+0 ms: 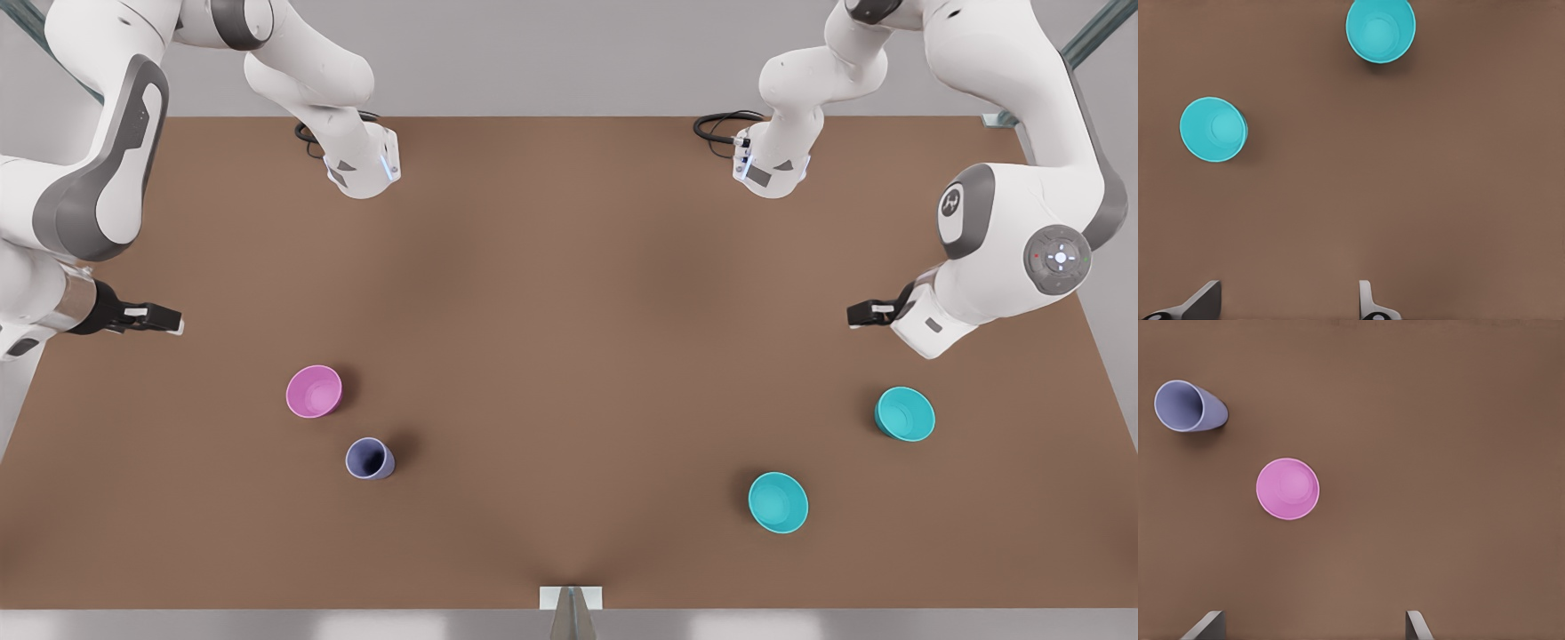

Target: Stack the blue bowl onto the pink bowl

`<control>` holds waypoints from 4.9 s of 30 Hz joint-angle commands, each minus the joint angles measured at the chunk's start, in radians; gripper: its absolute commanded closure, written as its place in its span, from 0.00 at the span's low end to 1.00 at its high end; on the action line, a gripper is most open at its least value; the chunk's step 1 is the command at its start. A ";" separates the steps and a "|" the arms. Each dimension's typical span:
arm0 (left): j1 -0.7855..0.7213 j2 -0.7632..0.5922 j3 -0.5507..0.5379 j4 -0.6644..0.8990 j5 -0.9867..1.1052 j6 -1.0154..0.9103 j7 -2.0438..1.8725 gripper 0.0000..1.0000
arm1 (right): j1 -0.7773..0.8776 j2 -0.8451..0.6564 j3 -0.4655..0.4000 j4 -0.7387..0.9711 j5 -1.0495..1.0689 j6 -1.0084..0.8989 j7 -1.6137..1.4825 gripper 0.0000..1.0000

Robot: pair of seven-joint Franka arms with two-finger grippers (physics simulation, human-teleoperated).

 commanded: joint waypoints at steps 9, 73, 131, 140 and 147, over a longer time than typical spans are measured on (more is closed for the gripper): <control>0.000 -0.001 -0.001 -0.001 -0.001 -0.034 0.000 0.00 | -0.014 0.302 -0.002 -0.006 0.069 0.264 -0.008 0.00; -0.015 0.122 -0.002 0.059 -0.010 -0.003 -0.014 0.00 | 0.894 0.750 0.046 0.303 0.348 0.999 1.006 0.79; -0.397 0.703 0.007 0.524 -0.067 0.178 -0.747 0.79 | 0.157 0.034 0.004 0.114 -0.021 -0.128 -0.097 0.00; -0.448 0.714 -0.016 0.533 -0.098 0.123 -0.837 0.79 | 0.158 0.036 0.004 0.114 -0.020 -0.128 -0.093 0.00; -0.435 0.725 -0.047 0.433 -0.101 0.360 -0.764 0.79 | 0.158 0.043 0.004 0.112 -0.018 -0.130 -0.094 0.00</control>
